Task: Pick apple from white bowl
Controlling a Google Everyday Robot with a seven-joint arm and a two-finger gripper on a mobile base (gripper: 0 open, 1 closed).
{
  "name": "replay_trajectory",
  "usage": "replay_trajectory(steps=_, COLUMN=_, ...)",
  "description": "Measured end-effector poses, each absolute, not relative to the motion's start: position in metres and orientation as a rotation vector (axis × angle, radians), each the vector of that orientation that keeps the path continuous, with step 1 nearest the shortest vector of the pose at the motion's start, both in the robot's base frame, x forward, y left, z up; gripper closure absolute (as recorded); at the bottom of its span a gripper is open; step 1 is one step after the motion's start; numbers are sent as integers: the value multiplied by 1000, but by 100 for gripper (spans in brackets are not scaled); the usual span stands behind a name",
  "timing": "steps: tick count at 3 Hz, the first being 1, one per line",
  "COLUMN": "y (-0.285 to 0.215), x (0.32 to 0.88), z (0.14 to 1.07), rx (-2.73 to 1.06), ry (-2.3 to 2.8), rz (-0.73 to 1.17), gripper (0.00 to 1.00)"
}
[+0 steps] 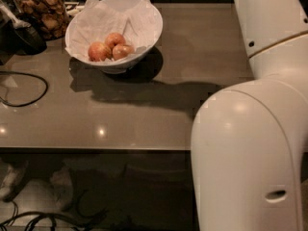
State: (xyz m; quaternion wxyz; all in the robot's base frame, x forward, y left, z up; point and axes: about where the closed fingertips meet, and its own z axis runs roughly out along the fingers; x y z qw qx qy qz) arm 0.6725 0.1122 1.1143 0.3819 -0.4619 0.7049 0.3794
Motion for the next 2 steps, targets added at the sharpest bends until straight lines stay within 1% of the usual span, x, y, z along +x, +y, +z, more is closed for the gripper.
replay_trajectory(steps=1, y=110, x=658, z=1115, rx=-1141, ry=1830, rz=989, gripper=100)
replay_trajectory(steps=2, y=114, x=656, z=1106, rx=-1148, ry=1848, rz=997, gripper=100)
